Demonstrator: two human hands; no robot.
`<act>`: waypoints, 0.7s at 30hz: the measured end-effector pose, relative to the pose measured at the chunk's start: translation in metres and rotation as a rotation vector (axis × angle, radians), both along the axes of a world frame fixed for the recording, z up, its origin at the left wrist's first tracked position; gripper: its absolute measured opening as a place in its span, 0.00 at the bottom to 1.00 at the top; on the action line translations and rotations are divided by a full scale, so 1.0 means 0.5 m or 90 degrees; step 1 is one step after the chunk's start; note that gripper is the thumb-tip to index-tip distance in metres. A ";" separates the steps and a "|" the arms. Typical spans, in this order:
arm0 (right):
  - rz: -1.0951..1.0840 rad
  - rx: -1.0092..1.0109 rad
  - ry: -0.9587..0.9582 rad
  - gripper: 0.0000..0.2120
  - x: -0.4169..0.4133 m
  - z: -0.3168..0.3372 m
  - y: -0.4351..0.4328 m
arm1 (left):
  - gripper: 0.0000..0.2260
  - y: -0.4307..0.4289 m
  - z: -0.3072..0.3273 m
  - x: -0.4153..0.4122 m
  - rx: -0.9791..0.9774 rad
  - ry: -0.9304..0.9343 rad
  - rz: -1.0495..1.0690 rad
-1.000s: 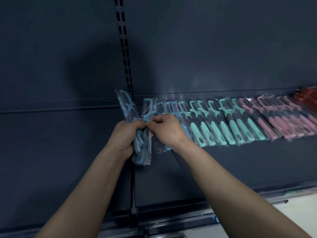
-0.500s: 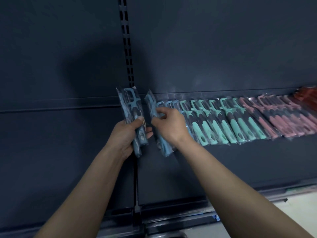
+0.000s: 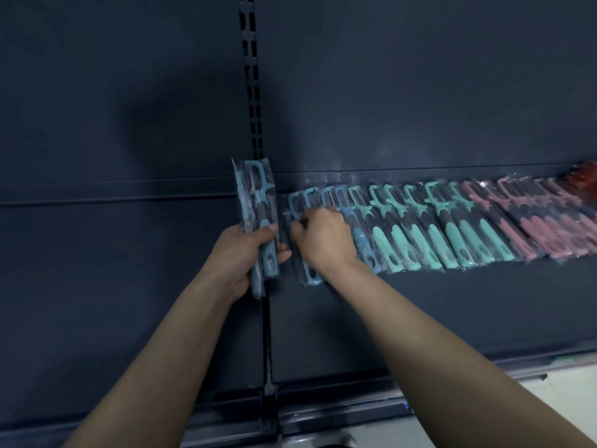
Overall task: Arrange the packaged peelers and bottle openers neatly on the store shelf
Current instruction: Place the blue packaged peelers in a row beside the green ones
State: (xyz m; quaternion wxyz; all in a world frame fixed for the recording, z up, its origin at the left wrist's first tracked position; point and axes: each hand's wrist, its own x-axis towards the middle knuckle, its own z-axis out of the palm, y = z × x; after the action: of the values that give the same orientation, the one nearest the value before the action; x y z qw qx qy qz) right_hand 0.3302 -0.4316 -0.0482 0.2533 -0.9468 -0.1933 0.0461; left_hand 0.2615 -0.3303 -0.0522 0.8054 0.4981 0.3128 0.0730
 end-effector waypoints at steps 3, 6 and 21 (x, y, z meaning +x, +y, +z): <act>0.044 -0.023 -0.019 0.10 0.003 -0.010 -0.011 | 0.02 0.000 -0.002 0.002 -0.005 0.001 -0.004; 0.046 -0.014 -0.035 0.10 0.010 -0.014 -0.018 | 0.04 -0.001 0.001 0.004 -0.008 0.012 -0.010; 0.006 0.075 -0.067 0.12 0.013 -0.017 -0.019 | 0.01 0.005 -0.001 -0.007 0.046 0.022 -0.041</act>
State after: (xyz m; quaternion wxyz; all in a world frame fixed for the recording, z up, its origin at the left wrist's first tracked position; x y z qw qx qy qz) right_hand 0.3366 -0.4409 -0.0566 0.2982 -0.9304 -0.2129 -0.0138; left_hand 0.2580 -0.3279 -0.0527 0.7834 0.5377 0.3077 0.0494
